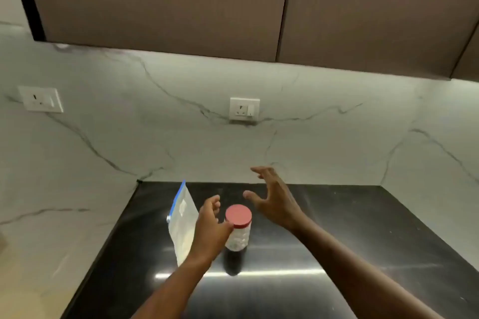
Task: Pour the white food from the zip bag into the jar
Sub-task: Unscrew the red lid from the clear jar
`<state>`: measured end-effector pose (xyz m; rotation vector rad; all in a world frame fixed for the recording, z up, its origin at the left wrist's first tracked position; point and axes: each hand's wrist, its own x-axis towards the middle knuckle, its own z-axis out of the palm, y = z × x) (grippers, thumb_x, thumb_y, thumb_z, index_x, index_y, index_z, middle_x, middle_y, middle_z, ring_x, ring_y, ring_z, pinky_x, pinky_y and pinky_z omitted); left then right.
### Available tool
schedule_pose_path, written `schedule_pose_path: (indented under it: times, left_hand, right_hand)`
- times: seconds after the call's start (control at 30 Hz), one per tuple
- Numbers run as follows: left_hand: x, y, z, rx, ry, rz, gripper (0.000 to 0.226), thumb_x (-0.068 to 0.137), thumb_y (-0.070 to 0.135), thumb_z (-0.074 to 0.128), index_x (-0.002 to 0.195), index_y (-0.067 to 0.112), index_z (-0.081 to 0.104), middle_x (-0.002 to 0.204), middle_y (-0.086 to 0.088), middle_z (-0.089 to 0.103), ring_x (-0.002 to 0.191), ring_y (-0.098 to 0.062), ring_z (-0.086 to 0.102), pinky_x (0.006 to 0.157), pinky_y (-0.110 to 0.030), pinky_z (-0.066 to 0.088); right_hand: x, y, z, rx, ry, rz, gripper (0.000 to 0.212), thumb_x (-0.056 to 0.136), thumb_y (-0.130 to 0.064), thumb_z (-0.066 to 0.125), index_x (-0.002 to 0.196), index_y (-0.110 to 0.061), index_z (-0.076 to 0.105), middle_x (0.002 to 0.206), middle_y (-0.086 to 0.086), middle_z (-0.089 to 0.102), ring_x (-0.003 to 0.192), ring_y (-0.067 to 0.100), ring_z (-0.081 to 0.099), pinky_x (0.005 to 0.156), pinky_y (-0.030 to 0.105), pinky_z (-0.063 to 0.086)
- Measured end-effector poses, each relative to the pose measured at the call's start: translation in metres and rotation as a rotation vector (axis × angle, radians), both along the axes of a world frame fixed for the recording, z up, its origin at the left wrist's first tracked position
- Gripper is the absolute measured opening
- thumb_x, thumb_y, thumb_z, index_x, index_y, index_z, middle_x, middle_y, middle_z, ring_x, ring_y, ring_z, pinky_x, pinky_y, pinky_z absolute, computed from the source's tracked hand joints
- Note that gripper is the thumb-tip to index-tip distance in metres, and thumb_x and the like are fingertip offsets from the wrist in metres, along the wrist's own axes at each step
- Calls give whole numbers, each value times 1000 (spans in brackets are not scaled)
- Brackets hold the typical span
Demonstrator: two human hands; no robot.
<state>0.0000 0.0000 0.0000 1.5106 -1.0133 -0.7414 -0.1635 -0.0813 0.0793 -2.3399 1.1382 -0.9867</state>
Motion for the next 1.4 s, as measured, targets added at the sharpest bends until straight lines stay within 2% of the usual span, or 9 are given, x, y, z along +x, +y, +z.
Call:
schedule_pose_path:
  times: [0.1,0.33,0.47,0.53,0.63,1.0,1.23,1.3,1.4]
  left_hand:
    - [-12,-9,-34,232,-56,-65,99,82,10,84,162,22,27,165,-7,39,151,-30,40,121,-48,35]
    - [-33,-53,-99,310,-117,11,118,70,42,95,162,21,24,160,-6,43,145,-25,46,115,-37,42]
    - [-36,-76,-117,206,-111,32,99,77,49,90,155,25,34,149,-1,55,127,-14,58,103,-26,53]
    - [-33,-84,-123,213,-177,44,90,79,54,85,149,24,39,139,0,62,110,-7,61,83,-7,47]
    - [-26,-86,-130,245,-295,72,90,73,65,84,141,23,42,121,9,63,96,-4,60,75,-3,37]
    - [1,-90,-135,263,-322,-29,92,57,73,83,131,42,36,114,22,57,99,-3,59,80,-15,41]
    - [10,-95,-143,244,-403,-151,99,59,75,78,142,39,36,117,19,58,106,-3,59,90,-19,40]
    - [13,-94,-148,213,-344,-174,89,55,73,81,132,44,45,113,24,62,103,-2,66,87,-15,45]
    - [16,-94,-148,226,-339,-152,83,51,78,80,122,45,51,100,28,59,90,2,64,73,-6,41]
  right_hand:
    - [5,-14,-36,142,233,18,79,89,-38,77,156,-23,37,161,3,38,143,23,46,114,36,42]
    - [21,-49,-107,286,523,25,92,89,-58,67,162,-24,22,170,6,21,152,30,31,119,50,39]
    - [29,-59,-123,177,596,25,86,89,-75,55,154,-23,33,157,5,41,136,26,46,108,47,48]
    - [33,-64,-122,92,616,8,85,87,-80,53,147,-21,40,145,3,51,124,23,51,99,42,52]
    - [40,-72,-117,18,649,-1,82,81,-82,56,134,-20,48,128,3,59,111,21,56,90,37,56]
    - [62,-94,-84,245,851,214,80,78,-56,79,147,-35,44,121,-2,47,112,20,52,80,30,46]
    - [72,-83,-50,273,1092,477,63,82,-19,83,138,-33,57,146,0,47,133,26,44,104,48,51]
    - [73,-82,-39,458,848,462,25,88,-32,79,112,-25,72,127,-3,61,121,21,56,101,46,53]
    - [80,-79,-40,295,898,202,56,93,-70,56,113,-19,69,113,3,70,99,23,67,81,37,58]
